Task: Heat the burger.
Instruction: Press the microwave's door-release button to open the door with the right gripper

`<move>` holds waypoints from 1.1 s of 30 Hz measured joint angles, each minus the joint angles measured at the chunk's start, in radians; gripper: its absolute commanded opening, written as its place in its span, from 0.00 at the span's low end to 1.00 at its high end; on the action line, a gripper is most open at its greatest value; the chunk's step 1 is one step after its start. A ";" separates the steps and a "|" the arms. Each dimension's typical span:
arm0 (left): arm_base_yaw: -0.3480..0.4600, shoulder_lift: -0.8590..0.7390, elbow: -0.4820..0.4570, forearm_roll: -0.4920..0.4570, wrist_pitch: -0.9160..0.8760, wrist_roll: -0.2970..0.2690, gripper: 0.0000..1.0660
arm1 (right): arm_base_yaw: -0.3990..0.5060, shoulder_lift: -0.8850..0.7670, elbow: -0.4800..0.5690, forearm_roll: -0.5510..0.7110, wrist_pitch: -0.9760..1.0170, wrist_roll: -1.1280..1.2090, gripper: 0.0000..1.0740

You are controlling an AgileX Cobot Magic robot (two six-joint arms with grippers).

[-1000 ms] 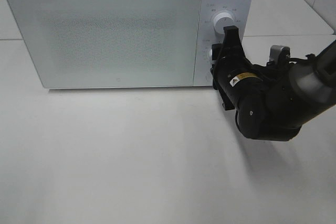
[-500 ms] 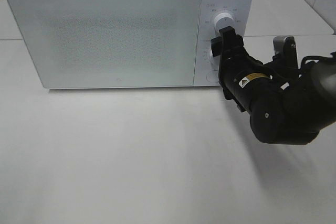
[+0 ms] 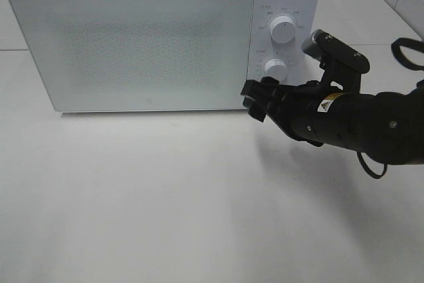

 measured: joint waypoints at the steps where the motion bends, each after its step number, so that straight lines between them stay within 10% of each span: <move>1: 0.000 0.000 0.000 0.000 0.000 0.000 0.92 | -0.011 -0.035 0.000 -0.007 0.103 -0.114 0.70; 8: 0.000 0.000 0.000 0.000 0.000 0.000 0.92 | -0.095 -0.126 0.001 -0.034 0.372 -0.347 0.70; 16: 0.000 0.000 0.000 0.000 0.000 0.000 0.92 | -0.172 -0.325 -0.088 -0.371 0.826 -0.349 0.70; 33: 0.000 0.000 0.000 0.000 0.000 0.000 0.92 | -0.172 -0.761 -0.099 -0.424 1.151 -0.325 0.70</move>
